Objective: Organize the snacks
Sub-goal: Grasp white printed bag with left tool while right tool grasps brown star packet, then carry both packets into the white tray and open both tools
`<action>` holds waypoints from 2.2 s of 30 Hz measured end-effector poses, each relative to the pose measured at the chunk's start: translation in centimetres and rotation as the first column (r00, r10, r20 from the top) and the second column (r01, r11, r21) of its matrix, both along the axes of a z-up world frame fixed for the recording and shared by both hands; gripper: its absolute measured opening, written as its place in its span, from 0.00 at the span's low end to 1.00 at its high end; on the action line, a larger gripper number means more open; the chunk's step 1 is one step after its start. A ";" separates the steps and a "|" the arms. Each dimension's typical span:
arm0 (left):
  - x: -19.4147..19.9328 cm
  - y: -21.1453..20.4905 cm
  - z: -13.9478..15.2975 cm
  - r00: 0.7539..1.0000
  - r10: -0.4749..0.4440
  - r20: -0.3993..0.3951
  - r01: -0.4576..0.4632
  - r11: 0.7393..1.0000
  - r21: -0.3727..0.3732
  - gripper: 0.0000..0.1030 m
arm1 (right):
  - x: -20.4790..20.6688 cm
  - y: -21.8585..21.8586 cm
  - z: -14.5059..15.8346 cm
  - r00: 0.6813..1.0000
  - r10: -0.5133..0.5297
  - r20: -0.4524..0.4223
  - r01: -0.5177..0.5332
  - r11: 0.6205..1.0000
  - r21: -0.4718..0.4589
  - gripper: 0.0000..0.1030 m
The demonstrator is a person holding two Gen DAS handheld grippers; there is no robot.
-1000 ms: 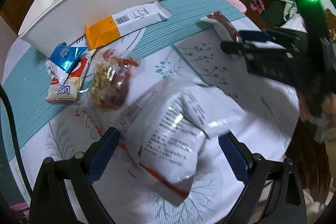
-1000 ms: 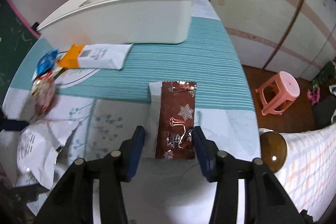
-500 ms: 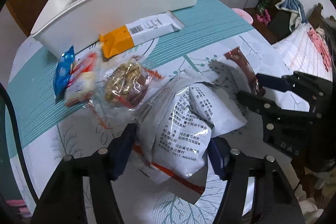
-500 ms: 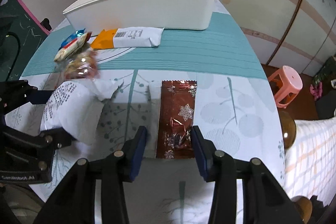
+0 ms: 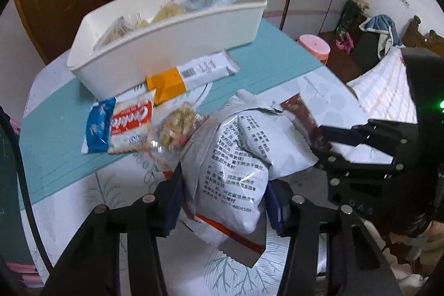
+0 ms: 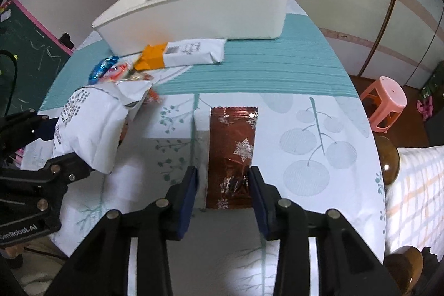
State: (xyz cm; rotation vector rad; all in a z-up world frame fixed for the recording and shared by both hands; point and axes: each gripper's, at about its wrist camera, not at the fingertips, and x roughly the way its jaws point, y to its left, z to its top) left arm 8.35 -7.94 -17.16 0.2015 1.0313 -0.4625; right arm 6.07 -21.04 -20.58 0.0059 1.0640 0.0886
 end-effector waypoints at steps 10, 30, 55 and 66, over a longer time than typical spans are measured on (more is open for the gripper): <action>0.4 1.3 6.3 0.994 0.044 0.100 -0.035 0.996 -0.082 0.48 | 0.3 1.0 3.4 0.998 0.018 0.053 -0.023 0.996 0.090 0.35; 12.3 3.7 23.7 0.902 0.245 0.356 -0.212 0.969 -0.130 0.49 | 11.1 0.5 20.3 0.931 -0.006 0.365 -0.036 0.994 0.106 0.36; 26.1 4.0 16.1 0.910 0.342 0.233 -0.379 0.914 0.143 0.96 | 22.1 0.9 15.9 0.986 -0.037 0.165 0.040 0.999 -0.018 0.53; 23.3 4.2 15.8 0.927 0.313 0.209 -0.343 0.930 0.130 0.96 | 21.1 0.9 16.4 0.986 -0.060 0.157 0.058 0.998 0.017 0.53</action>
